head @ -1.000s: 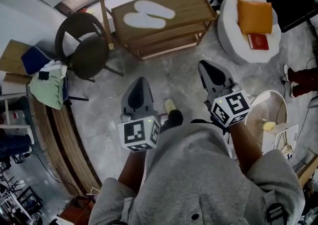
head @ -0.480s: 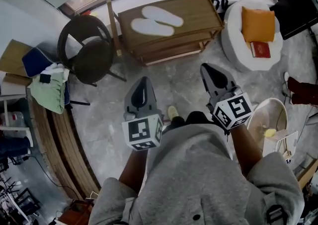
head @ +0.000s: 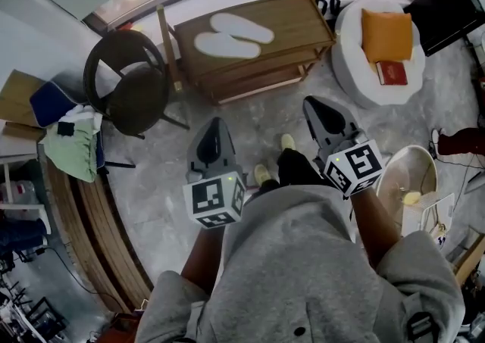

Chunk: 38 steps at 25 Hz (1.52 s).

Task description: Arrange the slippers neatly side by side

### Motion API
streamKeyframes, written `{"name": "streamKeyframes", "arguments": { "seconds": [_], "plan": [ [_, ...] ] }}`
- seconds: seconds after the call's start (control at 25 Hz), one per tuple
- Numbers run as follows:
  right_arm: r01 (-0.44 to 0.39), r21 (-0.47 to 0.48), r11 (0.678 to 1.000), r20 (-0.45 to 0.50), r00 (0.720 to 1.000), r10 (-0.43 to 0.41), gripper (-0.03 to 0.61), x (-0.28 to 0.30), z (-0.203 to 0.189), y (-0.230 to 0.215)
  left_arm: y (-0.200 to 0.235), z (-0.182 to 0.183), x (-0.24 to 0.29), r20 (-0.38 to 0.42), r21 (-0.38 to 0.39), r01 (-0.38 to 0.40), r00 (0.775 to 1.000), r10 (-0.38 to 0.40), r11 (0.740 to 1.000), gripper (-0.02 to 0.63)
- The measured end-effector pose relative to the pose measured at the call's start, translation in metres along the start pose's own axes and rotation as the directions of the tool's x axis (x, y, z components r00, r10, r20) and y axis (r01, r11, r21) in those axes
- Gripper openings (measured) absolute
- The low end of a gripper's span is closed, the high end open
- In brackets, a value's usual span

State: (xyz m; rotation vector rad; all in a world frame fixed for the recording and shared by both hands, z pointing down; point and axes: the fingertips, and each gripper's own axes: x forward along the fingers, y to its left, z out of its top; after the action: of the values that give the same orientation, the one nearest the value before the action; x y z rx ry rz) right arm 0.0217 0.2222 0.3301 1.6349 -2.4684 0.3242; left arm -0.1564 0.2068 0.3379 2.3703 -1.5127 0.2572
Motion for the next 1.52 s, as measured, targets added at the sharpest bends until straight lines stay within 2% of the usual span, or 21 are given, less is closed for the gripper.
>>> {"name": "streamKeyframes", "arguments": {
  "seconds": [0.2, 0.52, 1.16, 1.52],
  "plan": [
    [0.002, -0.013, 1.000, 0.003, 1.000, -0.002, 0.028, 0.000, 0.002, -0.008, -0.006, 0.004, 0.005, 0.015, -0.003, 0.017, 1.000, -0.017, 1.000, 0.014],
    [-0.013, -0.019, 1.000, 0.000, 1.000, 0.013, 0.028, 0.031, 0.004, -0.032, 0.000, 0.012, 0.034, 0.008, 0.003, 0.003, 1.000, -0.003, 1.000, 0.014],
    [-0.044, 0.010, 0.999, -0.060, 0.997, 0.045, 0.028, 0.135, 0.012, -0.127, 0.005, 0.037, 0.165, -0.054, -0.004, -0.014, 0.998, 0.014, 1.000, 0.014],
    [-0.125, 0.002, 0.992, -0.116, 0.985, 0.124, 0.028, 0.194, 0.018, -0.166, 0.009, 0.053, 0.227, -0.096, -0.022, -0.077, 0.993, 0.074, 0.997, 0.014]
  ]
}}
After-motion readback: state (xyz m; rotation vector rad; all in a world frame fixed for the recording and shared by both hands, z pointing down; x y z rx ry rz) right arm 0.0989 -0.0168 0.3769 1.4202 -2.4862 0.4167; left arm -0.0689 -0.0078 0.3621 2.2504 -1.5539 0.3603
